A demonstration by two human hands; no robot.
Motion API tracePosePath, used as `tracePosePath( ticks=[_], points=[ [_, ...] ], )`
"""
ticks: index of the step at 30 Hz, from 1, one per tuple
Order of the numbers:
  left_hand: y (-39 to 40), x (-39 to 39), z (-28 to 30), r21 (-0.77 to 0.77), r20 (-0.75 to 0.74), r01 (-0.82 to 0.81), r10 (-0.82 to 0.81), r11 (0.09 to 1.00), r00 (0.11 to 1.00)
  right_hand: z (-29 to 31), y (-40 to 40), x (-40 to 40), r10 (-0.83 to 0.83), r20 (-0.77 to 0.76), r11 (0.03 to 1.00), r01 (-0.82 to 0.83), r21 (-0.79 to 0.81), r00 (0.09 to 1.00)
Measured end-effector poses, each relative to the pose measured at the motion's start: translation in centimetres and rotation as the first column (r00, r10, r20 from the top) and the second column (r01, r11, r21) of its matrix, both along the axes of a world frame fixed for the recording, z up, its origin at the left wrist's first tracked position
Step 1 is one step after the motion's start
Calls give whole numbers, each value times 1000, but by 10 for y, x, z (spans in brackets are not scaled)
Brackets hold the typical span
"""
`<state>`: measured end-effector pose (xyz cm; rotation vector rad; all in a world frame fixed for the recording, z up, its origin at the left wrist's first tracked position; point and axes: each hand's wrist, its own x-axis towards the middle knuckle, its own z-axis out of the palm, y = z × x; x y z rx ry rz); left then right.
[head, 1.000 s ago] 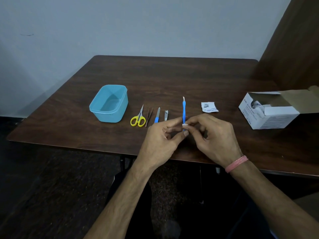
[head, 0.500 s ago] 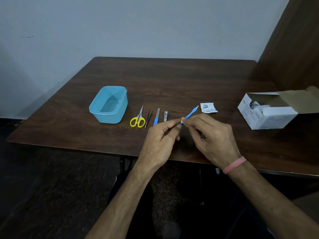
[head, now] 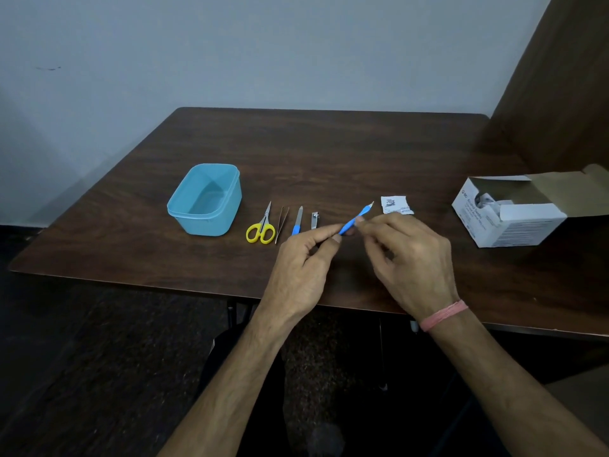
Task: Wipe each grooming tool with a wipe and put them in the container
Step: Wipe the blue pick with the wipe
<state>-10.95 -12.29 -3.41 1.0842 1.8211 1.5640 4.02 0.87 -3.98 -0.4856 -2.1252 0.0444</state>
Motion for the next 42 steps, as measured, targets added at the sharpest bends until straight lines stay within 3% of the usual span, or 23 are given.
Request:
tracePosePath(
  ticks=[3,8,12,18,23,28,32,36,40,42],
  points=[
    [0,1,0,9,-4,-10,10,1000,1000,1,1,-1,-39,-24,999,38,-27,999],
    [-2,3,2,-3,-37,23,-23,1000,999,3,-7,1,73,-39,996,-71,57,997],
    [-2,2,0,-48,-46,-16,14,999,999,6,-2,2,-26,-140,998,18,-56,990],
    [-2,2,2,-49,-40,13,-15,999,999,1,-6,-1,94,45,994,-96,53,995],
    [-2,3,0,-17,-11,3,-4,1000,1000,4,2,0,-91,-98,994,84,-69,991],
    [1,1,-3,4,4,15,-15,1000,1000,4,-7,1,60,24,997,-61,43,998],
    [-1,3,-2,-35,-23,-18,17,999,1000,4,1,0,-88,-92,993,80,-85,992],
    [-2,4,2,-34,-23,-30,29,999,999,2,-4,0,-29,-21,1000,29,-11,999],
    [-2,5,4,-38,-29,-49,48,998,998,4,2,0,-118,-89,987,107,-122,989],
    [-2,5,3,-30,-28,-50,49,998,998,3,0,-1,-70,-58,993,64,-101,996]
  ],
)
